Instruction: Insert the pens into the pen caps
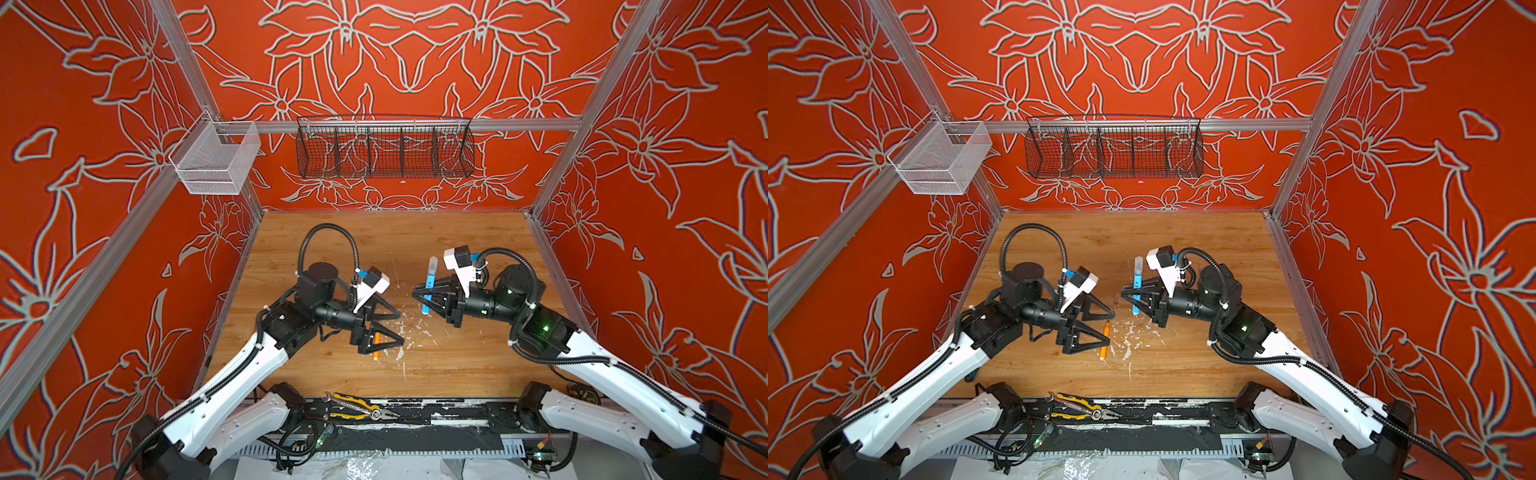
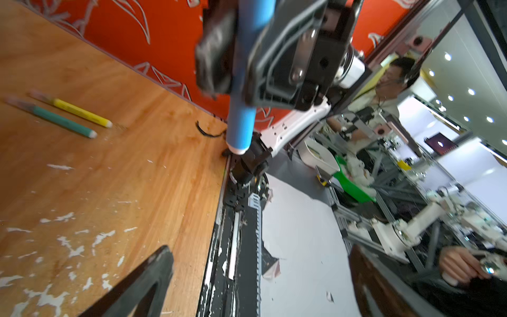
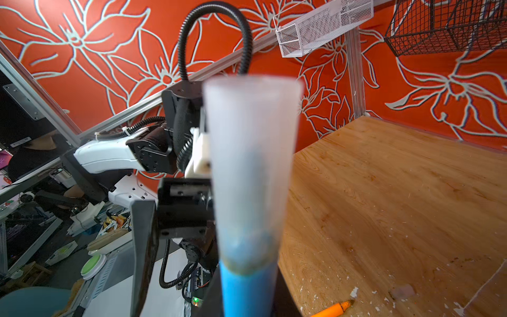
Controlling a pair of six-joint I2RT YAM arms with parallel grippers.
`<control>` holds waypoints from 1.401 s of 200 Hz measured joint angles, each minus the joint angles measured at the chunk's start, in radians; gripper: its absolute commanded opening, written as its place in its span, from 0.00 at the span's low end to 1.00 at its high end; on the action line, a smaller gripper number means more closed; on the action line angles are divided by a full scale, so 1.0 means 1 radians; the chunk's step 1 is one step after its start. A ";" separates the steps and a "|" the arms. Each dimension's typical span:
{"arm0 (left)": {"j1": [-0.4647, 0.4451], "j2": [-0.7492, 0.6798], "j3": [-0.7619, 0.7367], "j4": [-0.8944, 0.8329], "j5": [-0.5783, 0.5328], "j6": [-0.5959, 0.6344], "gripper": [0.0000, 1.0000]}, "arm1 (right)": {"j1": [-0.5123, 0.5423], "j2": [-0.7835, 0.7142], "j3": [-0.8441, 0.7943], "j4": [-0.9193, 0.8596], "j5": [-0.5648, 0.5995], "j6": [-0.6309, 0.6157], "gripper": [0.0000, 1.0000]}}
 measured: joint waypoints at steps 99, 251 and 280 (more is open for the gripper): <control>0.066 0.037 0.005 0.266 -0.045 -0.106 0.86 | 0.042 0.111 0.000 -0.038 -0.138 -0.003 0.00; 0.066 0.180 0.057 0.407 0.038 -0.153 0.34 | 0.088 0.192 0.024 -0.027 -0.199 0.014 0.00; 0.065 0.181 0.063 0.415 0.058 -0.151 0.19 | 0.088 0.192 0.031 -0.028 -0.196 0.017 0.00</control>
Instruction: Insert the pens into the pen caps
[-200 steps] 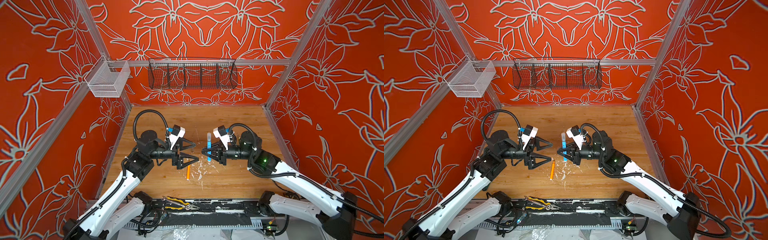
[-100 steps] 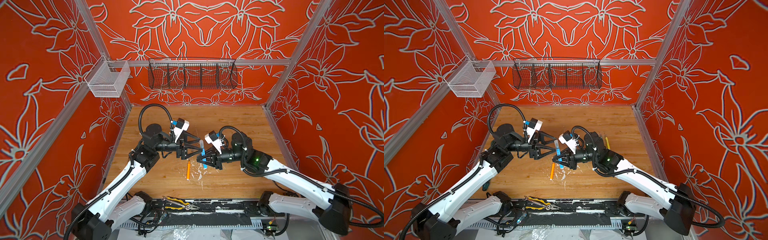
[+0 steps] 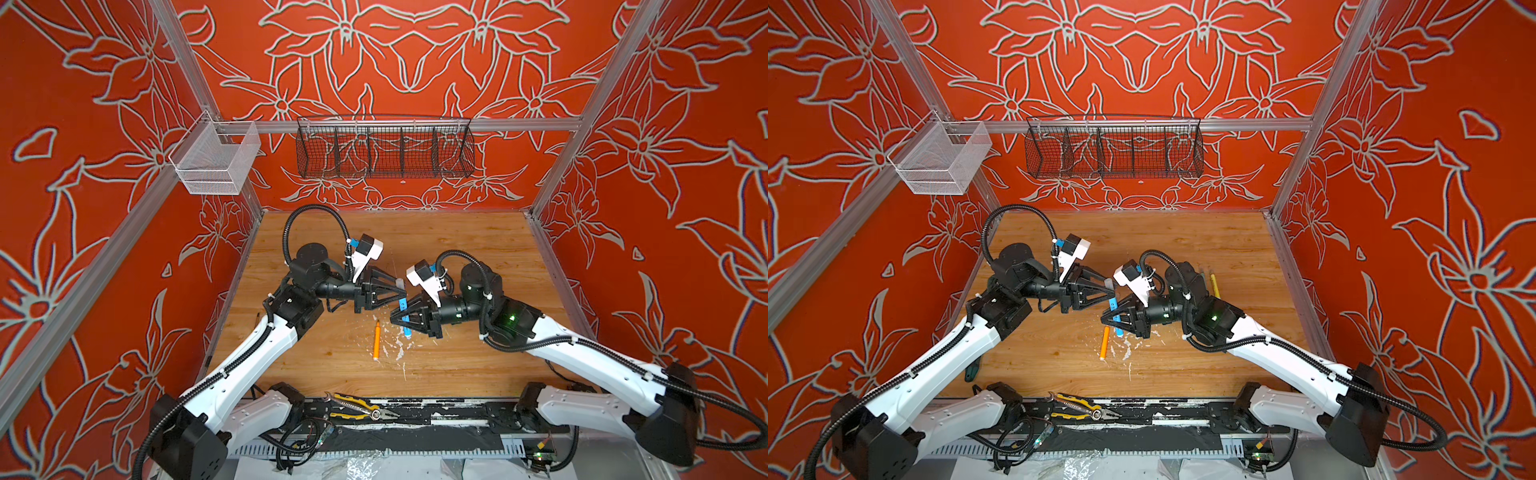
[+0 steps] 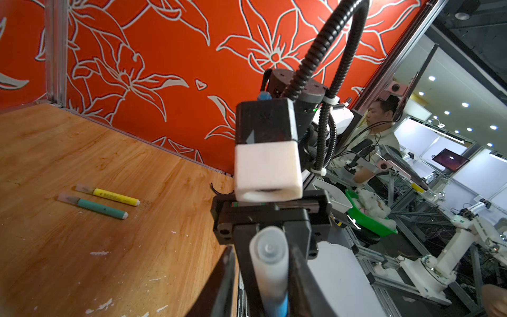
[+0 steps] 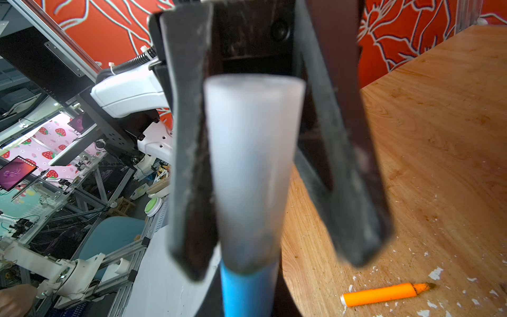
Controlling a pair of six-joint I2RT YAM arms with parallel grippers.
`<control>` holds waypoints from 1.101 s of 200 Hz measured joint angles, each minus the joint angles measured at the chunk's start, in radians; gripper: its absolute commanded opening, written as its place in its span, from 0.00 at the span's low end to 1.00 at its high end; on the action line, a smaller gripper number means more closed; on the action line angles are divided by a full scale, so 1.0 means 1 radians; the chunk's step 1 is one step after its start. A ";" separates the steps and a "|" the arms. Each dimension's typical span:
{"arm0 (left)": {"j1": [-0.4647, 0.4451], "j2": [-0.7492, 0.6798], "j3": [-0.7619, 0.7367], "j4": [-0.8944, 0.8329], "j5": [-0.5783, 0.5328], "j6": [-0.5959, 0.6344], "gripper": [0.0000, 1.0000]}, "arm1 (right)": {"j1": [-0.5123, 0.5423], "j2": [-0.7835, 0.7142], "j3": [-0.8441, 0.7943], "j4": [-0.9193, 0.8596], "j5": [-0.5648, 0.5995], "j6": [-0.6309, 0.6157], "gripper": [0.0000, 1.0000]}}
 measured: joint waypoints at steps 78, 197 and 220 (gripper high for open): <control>-0.008 0.003 0.023 -0.050 0.027 0.016 0.00 | 0.011 -0.034 0.001 -0.056 0.088 -0.034 0.00; -0.080 0.005 0.038 -0.192 0.005 0.119 0.44 | 0.013 -0.058 0.020 -0.093 0.106 -0.063 0.00; -0.086 0.005 0.030 -0.208 0.011 0.114 0.52 | 0.010 -0.058 0.036 -0.058 0.107 -0.063 0.00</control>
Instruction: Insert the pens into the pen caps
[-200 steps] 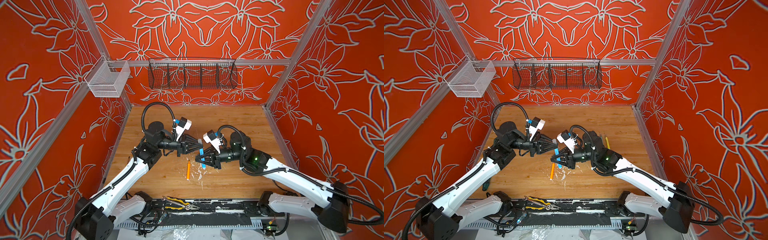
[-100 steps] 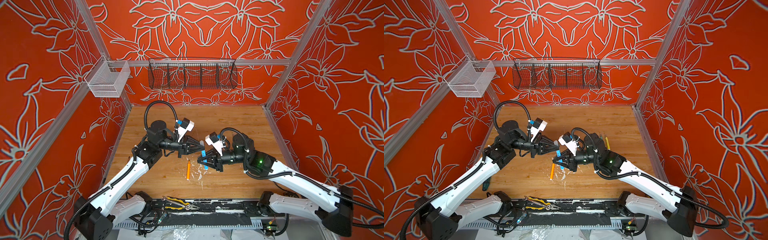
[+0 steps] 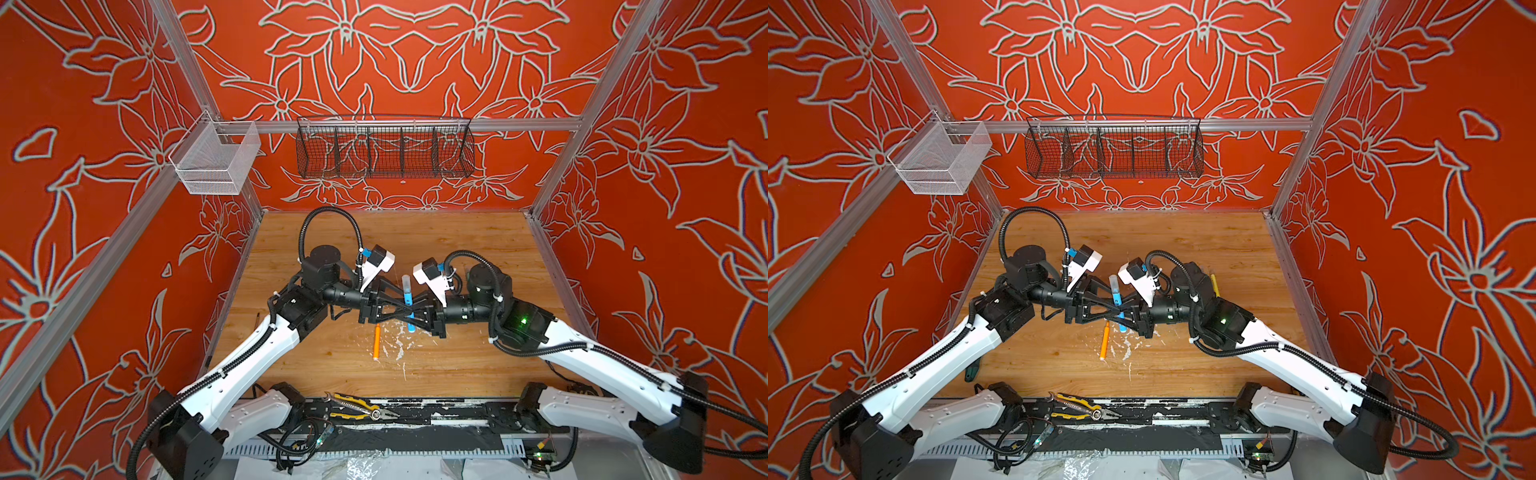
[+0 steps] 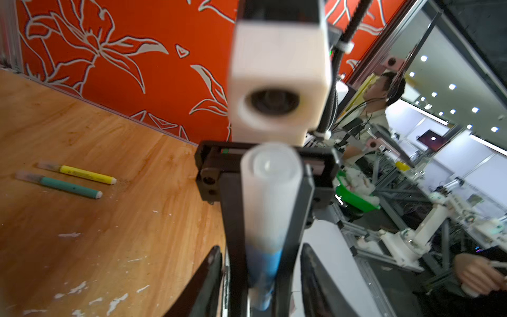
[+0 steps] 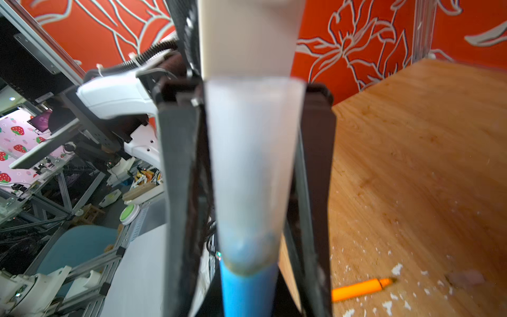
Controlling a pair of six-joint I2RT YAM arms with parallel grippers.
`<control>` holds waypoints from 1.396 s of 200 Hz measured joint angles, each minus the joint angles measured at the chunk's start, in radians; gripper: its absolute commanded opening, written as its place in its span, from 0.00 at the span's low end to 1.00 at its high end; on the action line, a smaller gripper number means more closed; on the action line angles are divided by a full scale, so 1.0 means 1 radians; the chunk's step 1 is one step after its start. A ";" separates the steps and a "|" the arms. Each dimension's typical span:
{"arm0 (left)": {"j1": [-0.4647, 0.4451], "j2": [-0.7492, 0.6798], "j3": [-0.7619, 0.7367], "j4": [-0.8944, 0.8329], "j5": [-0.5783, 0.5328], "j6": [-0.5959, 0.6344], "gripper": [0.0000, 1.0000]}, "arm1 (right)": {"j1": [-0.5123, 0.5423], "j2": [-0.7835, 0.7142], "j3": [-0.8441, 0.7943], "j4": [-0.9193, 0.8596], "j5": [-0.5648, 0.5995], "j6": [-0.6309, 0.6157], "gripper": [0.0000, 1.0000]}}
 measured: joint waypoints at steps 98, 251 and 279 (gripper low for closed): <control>0.057 -0.048 0.021 0.051 -0.061 -0.014 0.67 | 0.003 0.026 0.003 0.023 -0.018 -0.002 0.00; 0.075 0.006 0.089 0.074 -0.045 -0.014 0.33 | 0.018 0.052 0.009 -0.001 -0.023 -0.015 0.00; 0.075 0.009 0.091 0.070 -0.032 -0.019 0.14 | 0.018 0.051 0.009 -0.005 -0.019 -0.017 0.00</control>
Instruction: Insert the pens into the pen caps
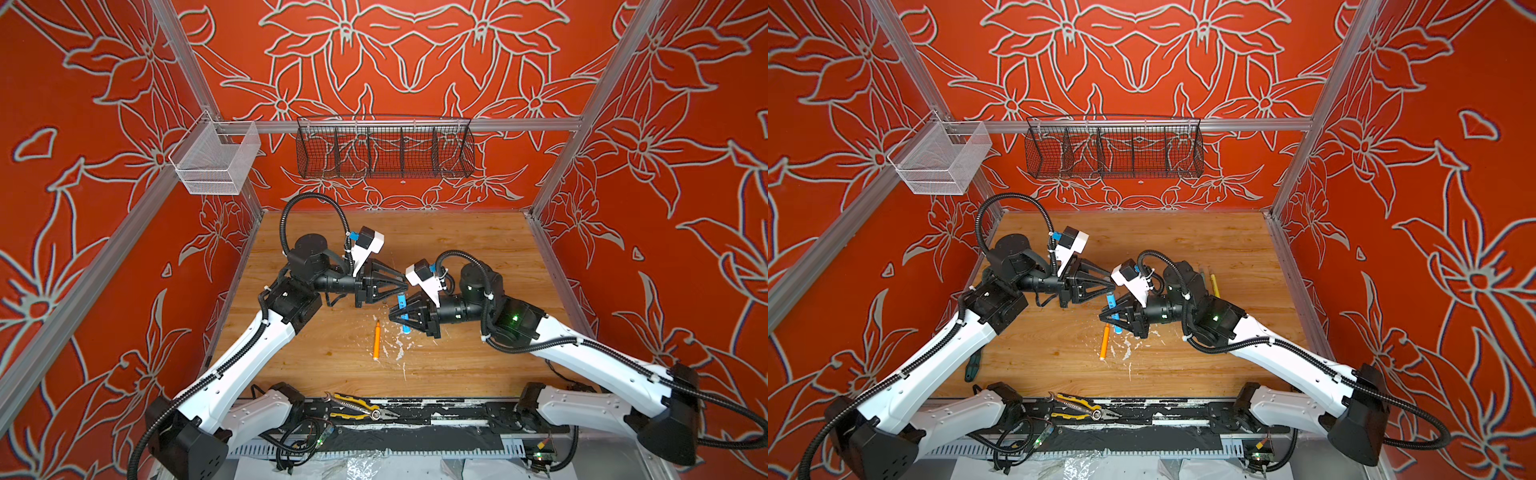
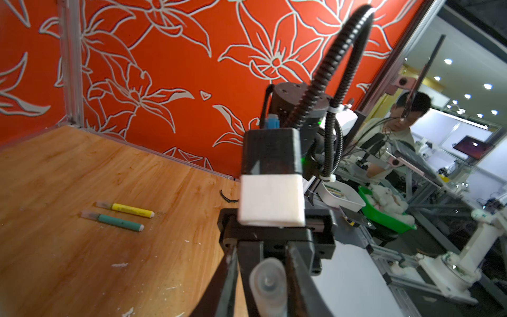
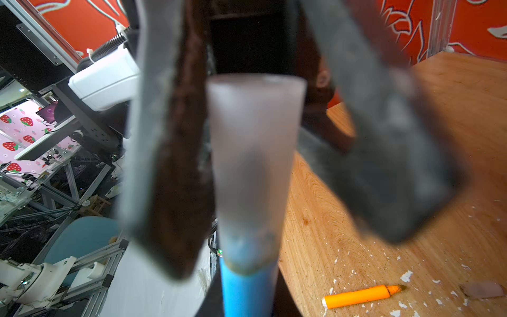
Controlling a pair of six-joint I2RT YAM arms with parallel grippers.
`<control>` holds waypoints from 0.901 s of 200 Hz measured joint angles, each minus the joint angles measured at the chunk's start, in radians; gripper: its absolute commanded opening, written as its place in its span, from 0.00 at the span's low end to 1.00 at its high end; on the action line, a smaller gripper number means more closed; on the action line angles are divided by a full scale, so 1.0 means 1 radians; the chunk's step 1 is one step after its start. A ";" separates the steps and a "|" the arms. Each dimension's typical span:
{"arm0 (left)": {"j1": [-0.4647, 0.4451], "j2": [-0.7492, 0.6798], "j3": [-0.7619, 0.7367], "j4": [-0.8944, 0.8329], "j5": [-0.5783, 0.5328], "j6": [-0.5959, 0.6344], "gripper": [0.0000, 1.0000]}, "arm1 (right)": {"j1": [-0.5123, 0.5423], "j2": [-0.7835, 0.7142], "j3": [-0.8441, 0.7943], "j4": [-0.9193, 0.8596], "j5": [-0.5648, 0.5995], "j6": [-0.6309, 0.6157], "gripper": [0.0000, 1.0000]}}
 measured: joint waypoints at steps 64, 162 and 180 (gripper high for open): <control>0.003 0.007 0.011 -0.028 0.064 -0.005 0.00 | 0.004 -0.006 0.000 -0.013 0.024 -0.029 0.00; -0.073 -0.079 -0.132 0.155 -0.101 -0.100 0.00 | 0.011 -0.032 0.000 -0.067 0.050 -0.033 0.00; -0.093 -0.074 -0.148 0.202 -0.118 -0.117 0.00 | 0.010 -0.039 0.000 -0.081 0.058 -0.033 0.00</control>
